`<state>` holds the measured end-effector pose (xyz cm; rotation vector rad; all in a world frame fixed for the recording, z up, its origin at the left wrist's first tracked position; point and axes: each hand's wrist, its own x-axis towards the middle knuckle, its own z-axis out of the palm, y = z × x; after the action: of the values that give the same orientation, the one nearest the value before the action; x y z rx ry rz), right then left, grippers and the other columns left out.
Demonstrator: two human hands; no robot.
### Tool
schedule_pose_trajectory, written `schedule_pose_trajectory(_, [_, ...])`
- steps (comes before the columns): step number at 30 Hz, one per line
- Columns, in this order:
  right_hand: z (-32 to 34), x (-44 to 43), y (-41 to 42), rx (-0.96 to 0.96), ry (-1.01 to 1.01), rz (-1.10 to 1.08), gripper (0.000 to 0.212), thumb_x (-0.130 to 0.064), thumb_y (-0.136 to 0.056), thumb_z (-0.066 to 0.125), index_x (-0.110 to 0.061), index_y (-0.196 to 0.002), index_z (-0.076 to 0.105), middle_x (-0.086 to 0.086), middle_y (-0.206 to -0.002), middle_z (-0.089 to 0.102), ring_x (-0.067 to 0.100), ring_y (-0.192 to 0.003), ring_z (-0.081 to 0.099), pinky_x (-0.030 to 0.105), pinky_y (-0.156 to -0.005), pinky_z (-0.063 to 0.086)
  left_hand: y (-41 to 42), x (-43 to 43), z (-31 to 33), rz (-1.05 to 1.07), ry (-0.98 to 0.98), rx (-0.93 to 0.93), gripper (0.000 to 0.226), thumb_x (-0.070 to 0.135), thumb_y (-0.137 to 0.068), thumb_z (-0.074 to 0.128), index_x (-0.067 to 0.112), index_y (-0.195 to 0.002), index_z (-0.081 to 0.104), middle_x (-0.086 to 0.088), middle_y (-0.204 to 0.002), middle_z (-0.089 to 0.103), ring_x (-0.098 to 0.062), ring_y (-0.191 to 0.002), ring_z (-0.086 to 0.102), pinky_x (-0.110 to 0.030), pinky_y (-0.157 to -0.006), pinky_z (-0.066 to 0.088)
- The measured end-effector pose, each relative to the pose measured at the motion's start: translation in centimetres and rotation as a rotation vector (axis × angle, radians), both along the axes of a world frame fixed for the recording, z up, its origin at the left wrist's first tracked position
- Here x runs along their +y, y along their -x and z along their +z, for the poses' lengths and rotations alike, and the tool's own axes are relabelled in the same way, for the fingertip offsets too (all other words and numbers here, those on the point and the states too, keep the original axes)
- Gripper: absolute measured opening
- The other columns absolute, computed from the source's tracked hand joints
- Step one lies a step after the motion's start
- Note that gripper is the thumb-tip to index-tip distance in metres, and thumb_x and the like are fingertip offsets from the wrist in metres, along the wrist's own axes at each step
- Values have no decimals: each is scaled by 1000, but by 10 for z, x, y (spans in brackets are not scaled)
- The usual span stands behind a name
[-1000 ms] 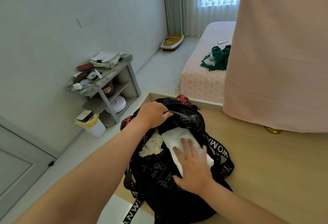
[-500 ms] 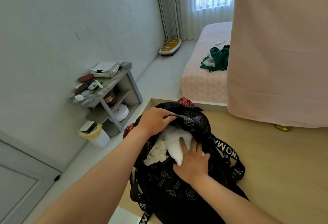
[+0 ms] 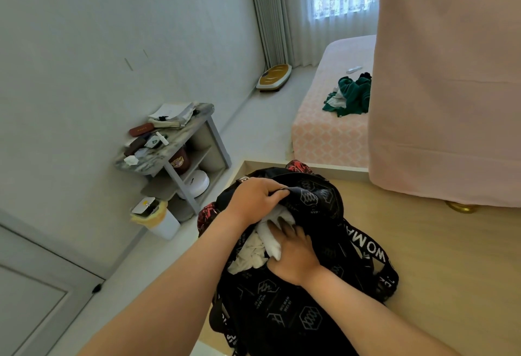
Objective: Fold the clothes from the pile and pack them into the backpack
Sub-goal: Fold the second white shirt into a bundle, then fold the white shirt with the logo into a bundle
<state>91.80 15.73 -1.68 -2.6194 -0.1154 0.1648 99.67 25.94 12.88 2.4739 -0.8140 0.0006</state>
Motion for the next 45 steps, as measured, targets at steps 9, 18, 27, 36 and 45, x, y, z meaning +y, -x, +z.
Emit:
schedule_pose_trajectory(9, [4, 15, -24, 21, 65, -37, 90, -59, -83, 45, -31, -157, 4, 11, -163, 9, 35, -146, 12, 53, -117, 14, -5, 6, -2, -12, -24, -3, 22, 36, -95, 58, 35, -112, 73, 20, -104, 72, 4, -94, 64, -21, -85, 50])
schedule_pose_trajectory(18, [-12, 24, 11, 95, -108, -29, 81, -44, -100, 38, -13, -157, -9, 13, -163, -21, 32, -147, -27, 44, -123, -6, 0, 1, -3, 37, -47, 30, 22, 38, -95, 58, 37, -111, 73, 16, -94, 75, -3, -76, 66, -34, -71, 55])
schedule_pose_trajectory(27, [41, -24, 37, -56, -27, -5, 51, -50, -94, 44, -31, -140, 51, -6, -139, 55, 17, -127, 50, 36, -101, 44, 14, -5, 9, 33, -277, 88, 28, 40, -97, 49, 39, -115, 69, 13, -98, 71, -6, -87, 64, -34, -77, 55])
schedule_pose_trajectory(36, [81, -158, 91, -130, -48, -374, 29, -40, -94, 50, -29, -112, 70, -13, -103, 68, 11, -93, 63, 30, -78, 50, 46, -123, -6, -188, -141, 60, 34, 36, -90, 54, 29, -121, 65, 8, -116, 62, -15, -111, 52, -35, -96, 43])
schedule_pose_trajectory(45, [75, -363, 213, 66, -109, -839, 26, -34, -95, 54, -26, -116, 68, -8, -112, 69, 16, -103, 64, 32, -88, 51, 147, -334, -30, -567, -183, 187, 36, 37, -92, 52, 34, -128, 56, 12, -117, 58, -13, -101, 59, -33, -89, 49])
